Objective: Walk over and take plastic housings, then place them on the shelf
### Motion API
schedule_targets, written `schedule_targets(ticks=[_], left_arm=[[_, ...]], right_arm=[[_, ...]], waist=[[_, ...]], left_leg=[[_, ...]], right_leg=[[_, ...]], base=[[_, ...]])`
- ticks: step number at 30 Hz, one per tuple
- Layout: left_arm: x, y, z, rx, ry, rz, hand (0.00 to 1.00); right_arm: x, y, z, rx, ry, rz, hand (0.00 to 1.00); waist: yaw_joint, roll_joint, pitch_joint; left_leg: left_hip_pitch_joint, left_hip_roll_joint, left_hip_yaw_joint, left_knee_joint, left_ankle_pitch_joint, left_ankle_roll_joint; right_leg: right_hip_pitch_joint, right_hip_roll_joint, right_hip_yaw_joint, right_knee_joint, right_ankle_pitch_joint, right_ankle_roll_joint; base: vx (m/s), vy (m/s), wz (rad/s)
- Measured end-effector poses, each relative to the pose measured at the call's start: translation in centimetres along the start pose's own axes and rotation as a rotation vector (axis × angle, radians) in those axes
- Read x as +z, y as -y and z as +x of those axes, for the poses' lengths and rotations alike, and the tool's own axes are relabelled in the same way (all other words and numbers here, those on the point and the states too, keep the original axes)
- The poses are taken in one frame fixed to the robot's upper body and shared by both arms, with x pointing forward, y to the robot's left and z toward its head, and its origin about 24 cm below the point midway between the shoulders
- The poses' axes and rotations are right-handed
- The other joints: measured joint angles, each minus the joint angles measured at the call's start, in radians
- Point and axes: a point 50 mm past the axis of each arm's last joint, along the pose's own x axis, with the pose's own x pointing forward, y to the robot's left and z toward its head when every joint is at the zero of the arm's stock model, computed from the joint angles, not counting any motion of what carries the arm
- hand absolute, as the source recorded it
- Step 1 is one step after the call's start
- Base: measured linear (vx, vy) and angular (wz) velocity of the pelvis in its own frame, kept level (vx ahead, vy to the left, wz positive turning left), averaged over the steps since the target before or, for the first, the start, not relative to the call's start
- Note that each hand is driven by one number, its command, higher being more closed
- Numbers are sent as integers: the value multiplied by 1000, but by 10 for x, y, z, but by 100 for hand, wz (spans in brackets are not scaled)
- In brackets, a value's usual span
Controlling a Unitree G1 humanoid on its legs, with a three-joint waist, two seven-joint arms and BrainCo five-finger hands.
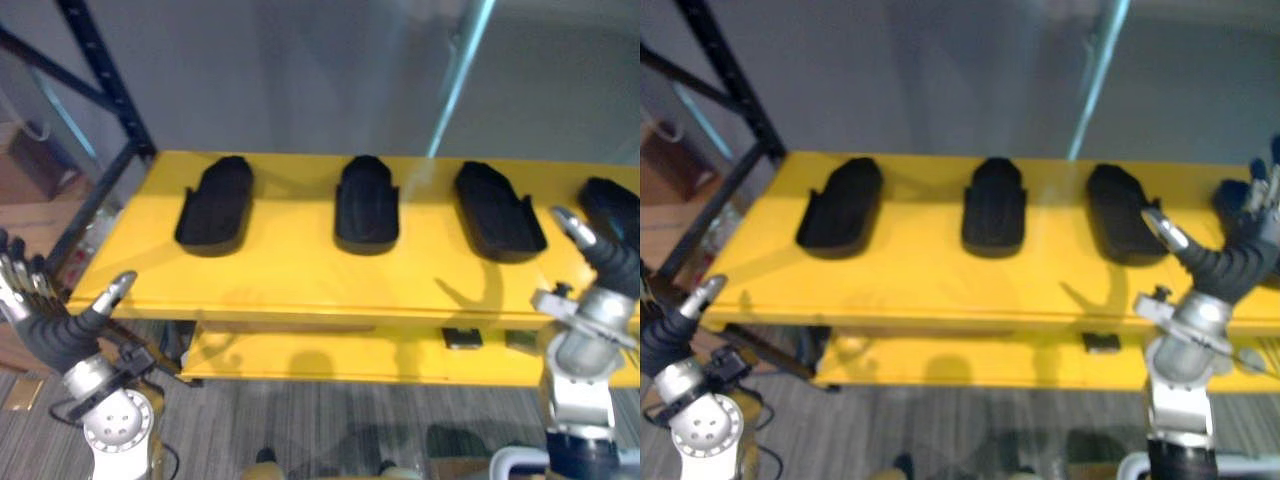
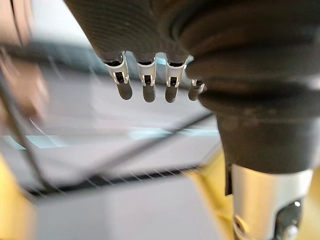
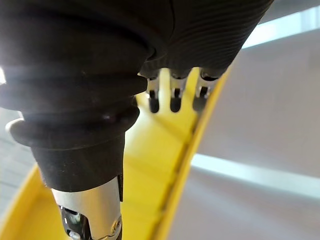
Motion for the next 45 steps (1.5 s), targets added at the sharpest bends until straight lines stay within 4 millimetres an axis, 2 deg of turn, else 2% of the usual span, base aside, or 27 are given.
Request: schedule_targets(ticks=[3, 7, 11, 13, 16, 22, 26, 29, 34, 39, 42, 45], left_arm=[[-52, -14, -21, 10, -227, 133, 0], [-94, -39, -53, 37, -420, 300, 0], [-114, -51, -79, 11, -522, 401, 0], [-117, -50, -84, -1, -536, 412, 0], [-123, -52, -91, -12, -569, 431, 0], [-127, -51, -95, -36, -592, 436, 0], [-127, -43, -92, -72, -584, 413, 0], [-127, -38, -89, -83, -572, 395, 0], [-126, -40, -81, -119, -550, 403, 0], [-126, -36, -81, -141, -550, 392, 0], [-126, -32, -78, -158, -544, 378, 0], [-125, -32, -78, -161, -541, 378, 0]], right_arm=[[-46, -4, 6, -5, -238, 43, 0], [-98, 4, -1, -92, -505, 61, 0], [-128, 21, -3, -226, -684, 80, 0], [-130, 30, -1, -255, -694, 71, 0], [-128, 45, 21, -328, -668, 57, 0], [-121, 57, 46, -353, -636, 52, 0], [-125, 64, 46, -322, -685, 70, 0], [-127, 62, 46, -290, -706, 121, 0], [-140, 57, 36, -228, -846, 185, 0], [-147, 54, 30, -226, -950, 225, 0], [-147, 57, 33, -252, -965, 227, 0], [-143, 58, 44, -287, -953, 222, 0]], waist=[[53, -3, 0], [109, -3, -1], [148, 9, 11], [156, 11, 15], [157, 10, 41], [164, -20, 84], [181, -25, 98], [182, -28, 116], [185, -47, 135], [191, -50, 161], [191, -50, 184], [196, -53, 208]], left_leg=[[27, -8, -52, -60, 47, 3], [12, -8, -89, -60, 53, 1], [-9, -6, -132, -60, 85, -7], [-10, -7, -136, -60, 90, -9], [-21, -6, -157, -60, 105, -9], [-49, -9, -166, -59, 119, -8], [-59, -13, -175, -55, 131, -6], [-66, -12, -184, -55, 131, -6], [-66, -8, -179, -55, 130, -5], [-57, -1, -154, -55, 125, 2], [-57, 1, -151, -55, 125, 2], [-60, 3, -141, -55, 125, 2]], right_leg=[[31, -1, -62, 0, 0, -1], [47, 1, -89, -7, -3, -5], [57, 6, -139, -14, -18, -25], [61, 7, -148, -14, -20, -25], [61, 9, -170, -10, -23, -23], [35, 2, -187, 7, -42, -14], [29, 1, -191, 16, -32, -20], [26, 3, -194, 21, -35, -21], [22, 3, -191, 28, -41, -24], [8, 1, -166, 46, -45, -27], [4, 2, -163, 50, -45, -27], [-10, 0, -155, 59, -45, -27]], base=[[-58, -7, 49], [-57, -8, 29], [-72, -28, 29], [-69, -16, 20], [-86, -3, 16], [-54, 2, 8], [20, -18, 7], [1, -22, 9], [-4, -3, -2], [-32, -11, -15], [-39, -16, -4], [-27, -12, -8]])
